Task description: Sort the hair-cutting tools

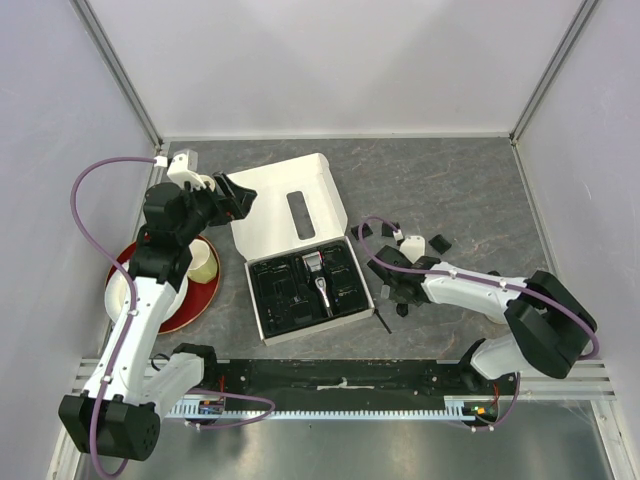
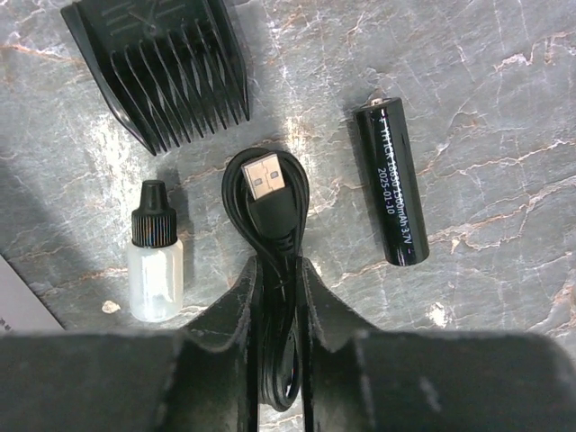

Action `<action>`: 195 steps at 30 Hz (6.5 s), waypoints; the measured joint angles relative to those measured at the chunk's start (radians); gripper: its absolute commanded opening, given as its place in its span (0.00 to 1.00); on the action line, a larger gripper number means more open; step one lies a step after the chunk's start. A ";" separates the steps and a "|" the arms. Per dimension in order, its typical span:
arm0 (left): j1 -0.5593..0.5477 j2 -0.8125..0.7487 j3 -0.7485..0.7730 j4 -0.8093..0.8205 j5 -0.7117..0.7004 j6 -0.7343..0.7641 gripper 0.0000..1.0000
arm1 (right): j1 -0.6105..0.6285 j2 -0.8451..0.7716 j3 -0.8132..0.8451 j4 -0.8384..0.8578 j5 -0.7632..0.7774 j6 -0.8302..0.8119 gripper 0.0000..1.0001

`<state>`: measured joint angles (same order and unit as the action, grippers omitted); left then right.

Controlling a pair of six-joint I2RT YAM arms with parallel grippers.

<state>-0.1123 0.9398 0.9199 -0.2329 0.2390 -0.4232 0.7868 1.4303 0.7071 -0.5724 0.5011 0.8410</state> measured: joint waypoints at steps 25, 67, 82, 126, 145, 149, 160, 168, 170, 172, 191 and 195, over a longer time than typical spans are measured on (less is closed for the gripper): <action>0.000 -0.005 0.000 0.003 0.113 -0.006 0.91 | 0.117 -0.294 0.293 -0.018 -0.213 -0.262 0.09; 0.160 0.149 0.092 -0.116 0.069 -0.052 0.92 | 0.328 0.517 0.674 0.414 -0.521 -1.122 0.15; 0.161 0.149 0.092 -0.117 0.069 -0.058 0.92 | 0.334 0.599 0.764 0.412 -0.458 -1.116 0.30; 0.161 0.141 0.105 -0.119 0.235 -0.058 0.92 | -0.030 -0.004 0.290 -0.073 0.009 -0.183 0.64; 0.161 0.063 -0.039 -0.109 0.296 -0.035 0.91 | -0.038 0.077 0.166 -0.014 -0.174 -0.107 0.53; 0.161 0.063 -0.039 -0.105 0.297 -0.035 0.91 | -0.038 0.089 0.160 -0.003 -0.190 -0.100 0.50; 0.161 0.057 -0.040 -0.105 0.296 -0.035 0.91 | -0.038 0.124 0.135 0.023 -0.193 -0.097 0.24; 0.161 0.054 -0.041 -0.105 0.295 -0.034 0.91 | -0.037 0.079 0.136 0.026 -0.192 -0.105 0.24; 0.161 0.054 -0.041 -0.105 0.294 -0.033 0.91 | -0.031 0.018 0.141 0.025 -0.190 -0.112 0.25; 0.161 0.054 -0.042 -0.106 0.294 -0.033 0.91 | -0.016 -0.043 0.161 0.025 -0.190 -0.121 0.25; 0.161 0.030 -0.042 -0.119 0.260 -0.010 0.91 | 0.412 0.061 0.363 0.242 -0.245 -0.084 0.24; 0.161 0.030 -0.042 -0.123 0.259 -0.010 0.91 | 0.477 0.148 0.398 0.276 -0.279 -0.062 0.24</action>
<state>0.0483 0.9695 0.8776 -0.3561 0.4976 -0.4332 1.2640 1.5787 1.1049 -0.2962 0.2222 0.7788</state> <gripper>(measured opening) 0.913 0.268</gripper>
